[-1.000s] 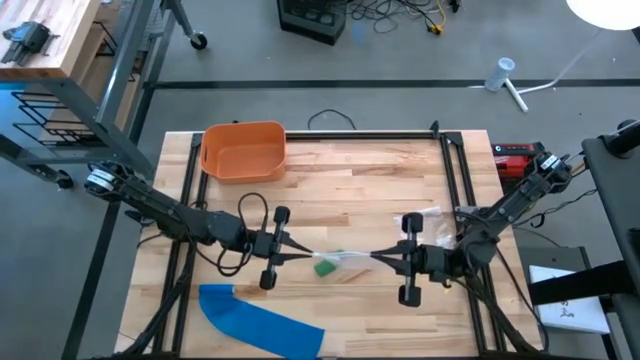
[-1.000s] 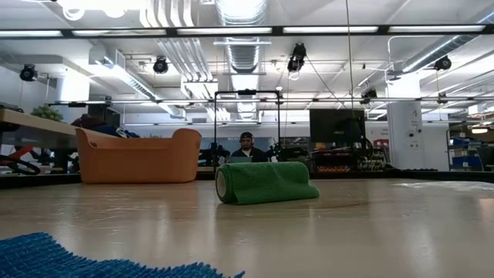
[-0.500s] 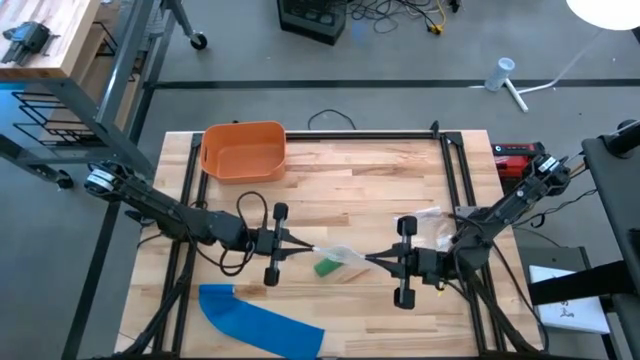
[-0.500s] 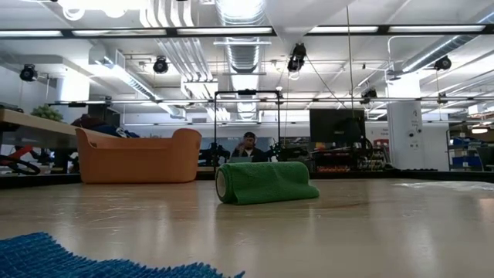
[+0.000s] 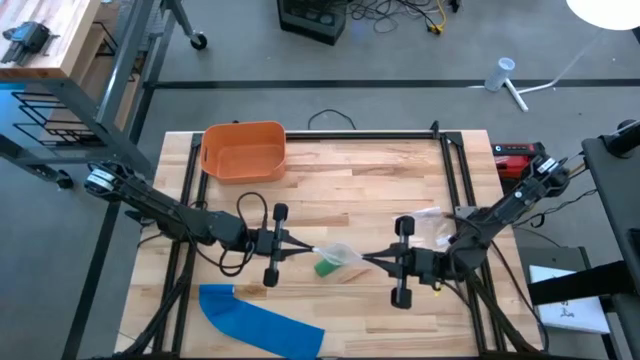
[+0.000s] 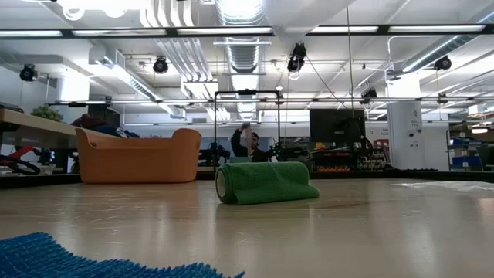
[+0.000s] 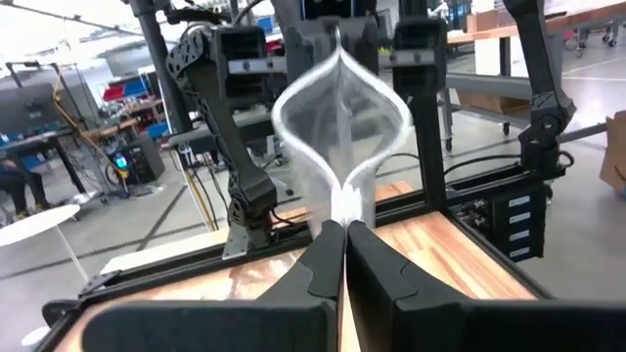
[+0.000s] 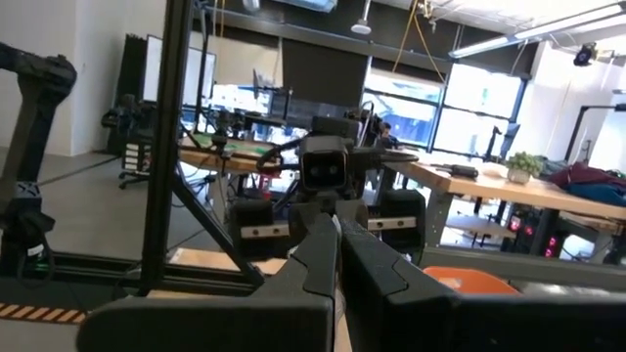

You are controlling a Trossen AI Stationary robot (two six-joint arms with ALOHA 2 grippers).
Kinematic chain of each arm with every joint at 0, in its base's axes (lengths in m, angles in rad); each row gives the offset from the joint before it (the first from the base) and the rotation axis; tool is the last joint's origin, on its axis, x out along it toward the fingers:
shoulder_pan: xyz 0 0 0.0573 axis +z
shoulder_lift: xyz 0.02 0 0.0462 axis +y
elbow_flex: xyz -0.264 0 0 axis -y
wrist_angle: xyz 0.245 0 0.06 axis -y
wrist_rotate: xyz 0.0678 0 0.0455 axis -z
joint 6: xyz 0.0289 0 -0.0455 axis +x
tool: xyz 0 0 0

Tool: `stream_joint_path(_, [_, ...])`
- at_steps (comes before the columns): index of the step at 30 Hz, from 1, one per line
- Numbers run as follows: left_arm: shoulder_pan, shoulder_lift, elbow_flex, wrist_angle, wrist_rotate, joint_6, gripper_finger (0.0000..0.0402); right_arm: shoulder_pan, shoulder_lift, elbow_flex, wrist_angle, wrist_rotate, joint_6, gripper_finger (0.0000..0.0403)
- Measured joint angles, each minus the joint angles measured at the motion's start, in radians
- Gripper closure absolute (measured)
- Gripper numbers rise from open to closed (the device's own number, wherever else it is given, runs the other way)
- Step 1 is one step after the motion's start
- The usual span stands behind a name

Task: Roll bandage
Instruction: Open the top transparent zip bag

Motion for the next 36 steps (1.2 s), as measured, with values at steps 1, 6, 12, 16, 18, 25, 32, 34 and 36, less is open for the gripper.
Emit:
stream_joint_path(1, [0.0, 0.0, 0.009, -0.011, 0.0, -0.008, 0.0401, -0.005, 0.009, 0.0, 0.0, 0.0, 0.004, 0.0403])
stream_joint_path(6, [0.0, -0.002, 0.073, -0.165, 0.001, -0.06, 0.0401, -0.043, 0.055, 0.0, 0.034, 0.0, 0.027, 0.0403])
stream_joint_path(12, [-0.006, 0.006, 0.162, -0.422, 0.009, -0.112, 0.0401, -0.086, 0.079, 0.0, 0.106, 0.075, 0.0, 0.0403])
stream_joint_path(16, [-0.021, 0.006, 0.197, -0.499, 0.038, -0.123, 0.0401, -0.092, 0.078, 0.0, 0.094, 0.235, -0.015, 0.0403])
stream_joint_path(18, [-0.025, 0.006, 0.206, -0.502, 0.038, -0.131, 0.0401, -0.092, 0.08, 0.0, 0.087, 0.193, 0.01, 0.0403])
stream_joint_path(25, [-0.024, 0.006, 0.207, -0.497, -0.173, -0.176, 0.0401, -0.09, 0.1, 0.0, 0.064, -0.245, 0.088, 0.0403])
stream_joint_path(32, [-0.024, 0.006, 0.202, -0.474, 0.03, -0.132, 0.0401, -0.092, 0.104, 0.0, 0.066, 0.216, 0.081, 0.0403])
stream_joint_path(34, [-0.025, 0.006, 0.2, -0.462, 0.079, -0.113, 0.0401, -0.093, 0.109, 0.0, 0.06, 0.247, 0.092, 0.0403])
stream_joint_path(36, [-0.025, 0.006, 0.2, -0.456, 0.048, -0.111, 0.0401, -0.092, 0.112, 0.0, 0.045, 0.098, 0.093, 0.0403])
